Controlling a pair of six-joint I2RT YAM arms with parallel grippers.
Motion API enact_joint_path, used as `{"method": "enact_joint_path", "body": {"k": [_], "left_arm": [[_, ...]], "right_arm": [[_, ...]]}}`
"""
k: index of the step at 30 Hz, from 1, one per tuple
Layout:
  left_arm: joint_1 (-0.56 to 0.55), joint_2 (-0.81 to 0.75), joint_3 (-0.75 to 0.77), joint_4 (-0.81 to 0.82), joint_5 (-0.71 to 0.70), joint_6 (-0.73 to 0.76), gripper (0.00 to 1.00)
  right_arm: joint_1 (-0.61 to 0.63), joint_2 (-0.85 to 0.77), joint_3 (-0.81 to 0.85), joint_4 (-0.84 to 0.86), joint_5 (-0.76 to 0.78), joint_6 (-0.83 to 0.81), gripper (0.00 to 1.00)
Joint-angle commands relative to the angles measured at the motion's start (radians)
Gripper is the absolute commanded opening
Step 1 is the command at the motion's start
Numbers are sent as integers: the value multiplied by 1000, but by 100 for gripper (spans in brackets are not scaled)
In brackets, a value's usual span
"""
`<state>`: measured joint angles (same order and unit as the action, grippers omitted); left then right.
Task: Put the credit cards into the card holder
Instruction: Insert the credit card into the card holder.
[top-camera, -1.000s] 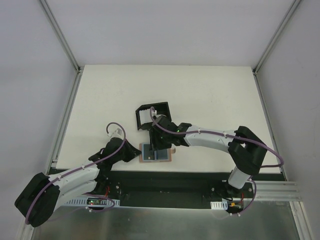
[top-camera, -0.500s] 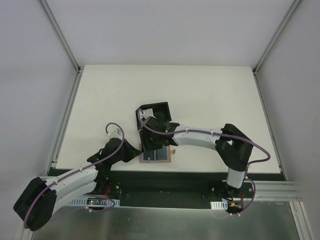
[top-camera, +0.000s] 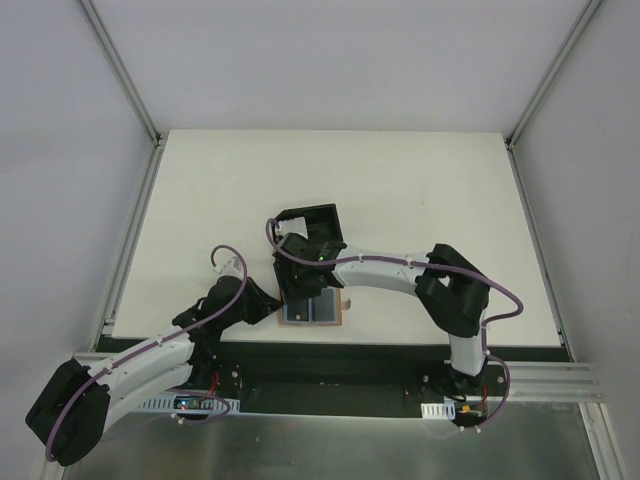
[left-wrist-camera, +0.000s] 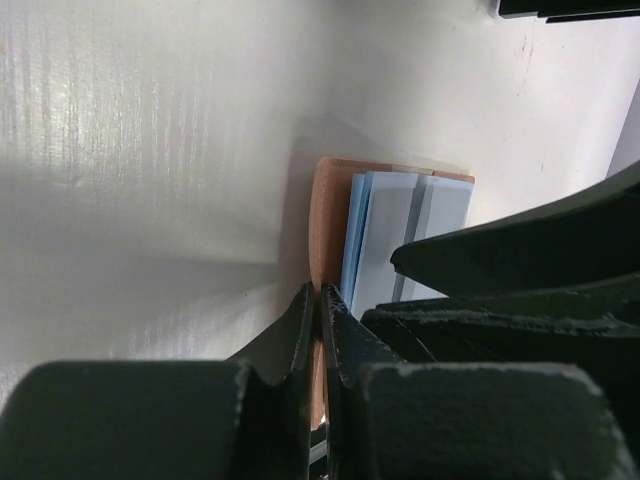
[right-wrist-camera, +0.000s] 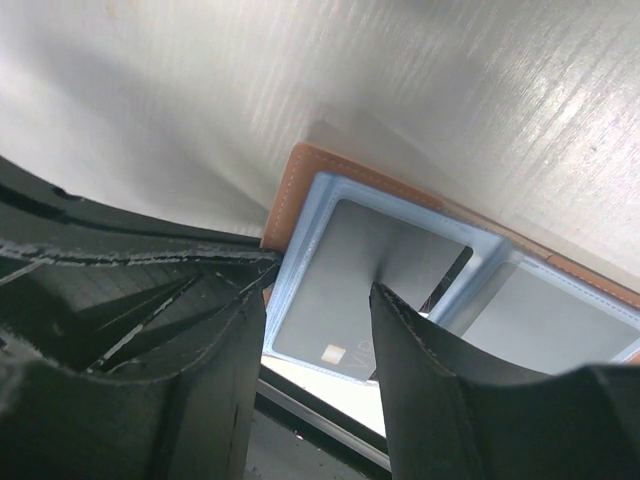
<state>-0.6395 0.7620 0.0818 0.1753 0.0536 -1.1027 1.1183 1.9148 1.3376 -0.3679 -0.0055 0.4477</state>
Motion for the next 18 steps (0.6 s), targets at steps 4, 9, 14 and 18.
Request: {"method": "enact_joint_path", "body": {"k": [4, 9, 14, 18], "left_arm": [[4, -29, 32, 4, 34, 30, 0], [4, -33, 30, 4, 34, 32, 0], [4, -43, 27, 4, 32, 30, 0], [4, -44, 26, 4, 31, 30, 0]], "right_arm": [[9, 38, 64, -68, 38, -18, 49], [12, 53, 83, -94, 47, -24, 48], [15, 69, 97, -123, 56, -32, 45], [25, 79, 129, -166, 90, -49, 43]]}}
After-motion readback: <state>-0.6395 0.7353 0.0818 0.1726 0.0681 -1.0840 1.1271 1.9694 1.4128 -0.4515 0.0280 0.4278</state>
